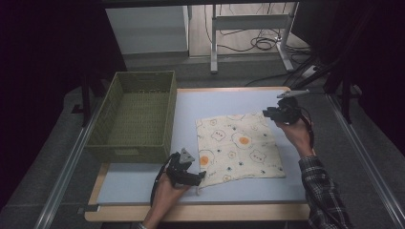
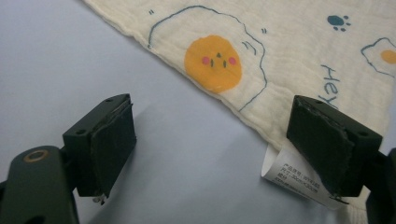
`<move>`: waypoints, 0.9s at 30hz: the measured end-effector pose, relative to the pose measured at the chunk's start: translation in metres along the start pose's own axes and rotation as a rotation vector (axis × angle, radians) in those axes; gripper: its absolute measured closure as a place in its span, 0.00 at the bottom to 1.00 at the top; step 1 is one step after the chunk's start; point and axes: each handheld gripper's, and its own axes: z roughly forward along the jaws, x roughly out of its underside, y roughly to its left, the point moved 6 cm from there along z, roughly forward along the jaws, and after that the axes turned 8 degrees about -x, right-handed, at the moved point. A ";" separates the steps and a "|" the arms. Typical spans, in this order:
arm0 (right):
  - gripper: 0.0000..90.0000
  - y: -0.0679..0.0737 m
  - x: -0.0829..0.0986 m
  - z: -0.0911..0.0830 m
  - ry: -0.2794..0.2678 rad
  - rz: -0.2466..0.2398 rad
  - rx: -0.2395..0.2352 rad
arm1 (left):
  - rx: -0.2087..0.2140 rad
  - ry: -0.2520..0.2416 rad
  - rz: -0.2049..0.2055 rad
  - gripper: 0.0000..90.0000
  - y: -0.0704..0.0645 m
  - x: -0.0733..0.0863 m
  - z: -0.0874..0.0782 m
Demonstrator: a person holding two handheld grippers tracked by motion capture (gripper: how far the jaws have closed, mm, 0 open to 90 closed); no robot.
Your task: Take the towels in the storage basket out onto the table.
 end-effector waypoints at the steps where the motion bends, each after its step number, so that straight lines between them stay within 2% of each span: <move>1: 0.71 -0.001 0.008 0.002 0.018 0.007 -0.001 | 0.002 0.001 0.002 0.17 0.000 0.000 0.000; 3: 0.69 -0.002 0.011 0.003 0.025 0.007 -0.005 | 0.002 0.001 0.000 0.16 0.000 0.000 0.000; 6: 0.66 -0.003 0.021 0.006 0.047 0.013 -0.015 | -0.002 0.004 -0.031 0.16 0.000 -0.005 0.002; 9: 0.64 -0.008 0.029 0.008 0.053 0.016 -0.012 | -0.011 0.004 -0.035 0.19 0.001 -0.011 0.006; 16: 0.57 -0.016 0.041 0.011 0.060 0.033 -0.016 | -0.049 0.000 -0.019 0.23 0.006 -0.047 0.019; 20: 0.60 -0.020 0.047 0.016 0.078 0.035 -0.019 | -0.089 0.007 -0.035 0.27 0.020 -0.070 0.033; 23: 0.64 -0.023 0.048 0.017 0.079 0.041 -0.015 | -0.098 0.018 -0.043 0.33 0.026 -0.077 0.040; 27: 0.72 -0.032 0.049 0.024 0.083 0.058 -0.014 | -0.137 0.039 -0.064 0.40 0.042 -0.089 0.055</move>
